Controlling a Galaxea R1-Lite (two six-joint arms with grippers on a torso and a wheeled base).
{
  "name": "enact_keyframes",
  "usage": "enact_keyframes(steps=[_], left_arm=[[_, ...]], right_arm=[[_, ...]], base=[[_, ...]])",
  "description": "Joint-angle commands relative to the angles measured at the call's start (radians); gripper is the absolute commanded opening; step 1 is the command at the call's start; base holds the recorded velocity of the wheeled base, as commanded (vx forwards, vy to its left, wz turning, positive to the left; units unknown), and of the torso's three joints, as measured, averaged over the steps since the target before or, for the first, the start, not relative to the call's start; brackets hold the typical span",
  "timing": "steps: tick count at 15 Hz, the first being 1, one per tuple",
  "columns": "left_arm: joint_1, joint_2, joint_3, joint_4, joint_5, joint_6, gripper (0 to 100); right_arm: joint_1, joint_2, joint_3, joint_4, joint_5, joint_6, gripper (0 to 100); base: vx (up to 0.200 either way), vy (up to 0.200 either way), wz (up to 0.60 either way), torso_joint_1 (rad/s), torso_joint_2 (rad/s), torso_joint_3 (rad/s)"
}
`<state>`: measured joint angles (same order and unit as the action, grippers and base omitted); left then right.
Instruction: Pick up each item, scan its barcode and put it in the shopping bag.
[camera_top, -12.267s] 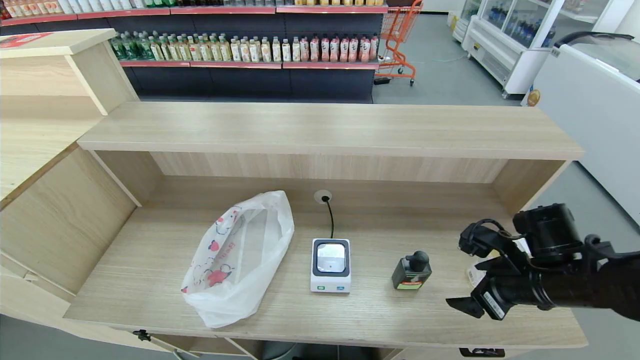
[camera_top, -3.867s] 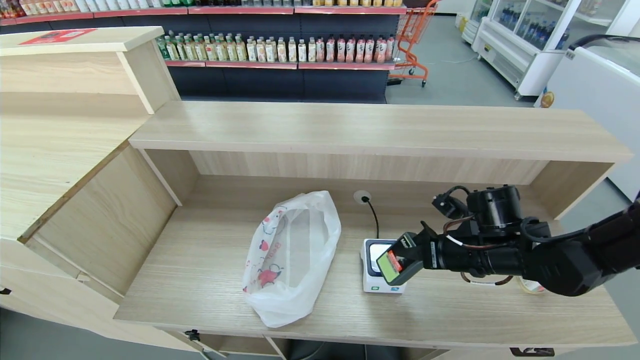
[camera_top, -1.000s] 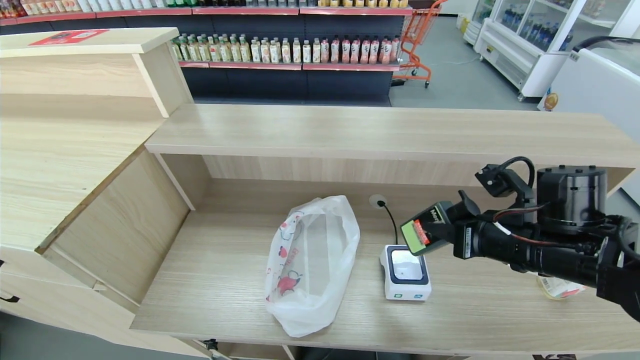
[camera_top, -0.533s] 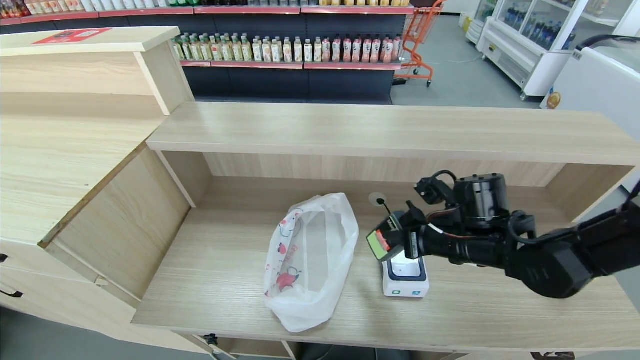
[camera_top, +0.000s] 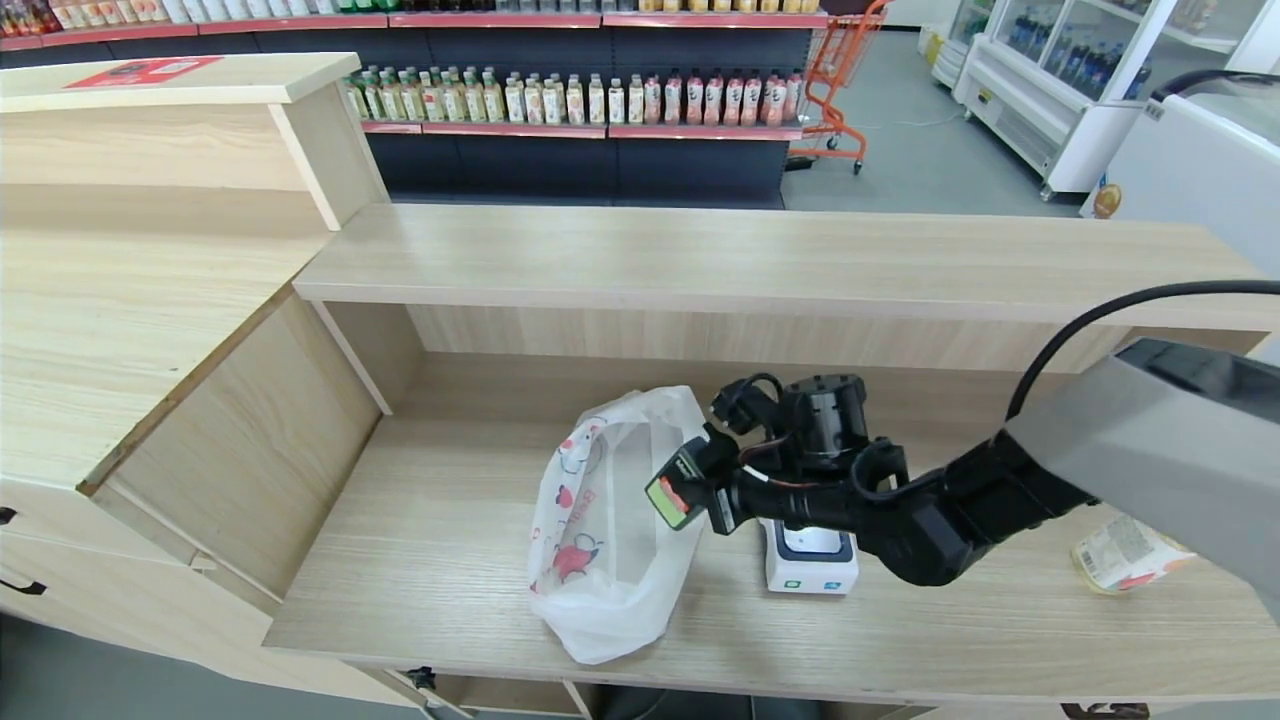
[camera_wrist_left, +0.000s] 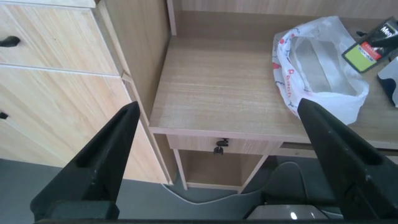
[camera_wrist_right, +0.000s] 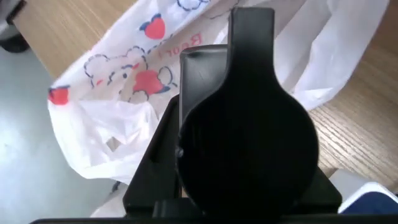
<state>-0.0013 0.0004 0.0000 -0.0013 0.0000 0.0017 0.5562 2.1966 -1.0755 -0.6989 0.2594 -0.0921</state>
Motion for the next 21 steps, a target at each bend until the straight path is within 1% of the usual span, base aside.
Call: enact_keyframes(steps=[1,3,6,8,10,11,12,15,16,18,19,21], left_arm=[[0.000,0.001,0.000,0.000,0.000,0.000,100],[0.000,0.001,0.000,0.000,0.000,0.000,100],[0.000,0.001,0.000,0.000,0.000,0.000,100],[0.000,0.001,0.000,0.000,0.000,0.000,100],[0.000,0.001,0.000,0.000,0.000,0.000,100],[0.000,0.001,0.000,0.000,0.000,0.000,100],[0.000,0.001,0.000,0.000,0.000,0.000,100],[0.000,0.001,0.000,0.000,0.000,0.000,100],[0.000,0.001,0.000,0.000,0.000,0.000,100],[0.000,0.001,0.000,0.000,0.000,0.000,100],[0.000,0.001,0.000,0.000,0.000,0.000,100],[0.000,0.001,0.000,0.000,0.000,0.000,100]], right_arm=[[0.024,0.091,-0.021,-0.001,0.001,-0.054,0],[0.039,0.124,-0.037,-0.001,0.001,-0.120,0],[0.073,0.187,-0.144,0.013,0.001,-0.141,0],[0.076,0.198,-0.210,0.090,0.000,-0.182,0],[0.082,0.212,-0.239,0.114,-0.002,-0.190,0],[0.080,0.219,-0.244,0.116,-0.003,-0.221,0],[0.076,0.222,-0.241,0.119,-0.003,-0.258,100],[0.077,0.206,-0.234,0.118,0.001,-0.255,100],[0.067,0.161,-0.238,0.118,0.012,-0.164,100],[0.034,0.061,-0.221,0.124,0.044,0.080,100],[0.004,-0.005,-0.173,0.122,0.044,0.187,100],[-0.071,-0.156,-0.043,0.119,0.044,0.305,100]], base=[[0.000,0.000,0.00,0.000,0.00,0.000],[0.000,0.000,0.00,0.000,0.00,0.000],[0.000,0.000,0.00,0.000,0.00,0.000],[0.000,0.000,0.00,0.000,0.00,0.000],[0.000,0.000,0.00,0.000,0.00,0.000],[0.000,0.000,0.00,0.000,0.00,0.000],[0.000,0.000,0.00,0.000,0.00,0.000],[0.000,0.000,0.00,0.000,0.00,0.000],[0.000,0.000,0.00,0.000,0.00,0.000],[0.000,0.000,0.00,0.000,0.00,0.000],[0.000,0.000,0.00,0.000,0.00,0.000],[0.000,0.000,0.00,0.000,0.00,0.000]])
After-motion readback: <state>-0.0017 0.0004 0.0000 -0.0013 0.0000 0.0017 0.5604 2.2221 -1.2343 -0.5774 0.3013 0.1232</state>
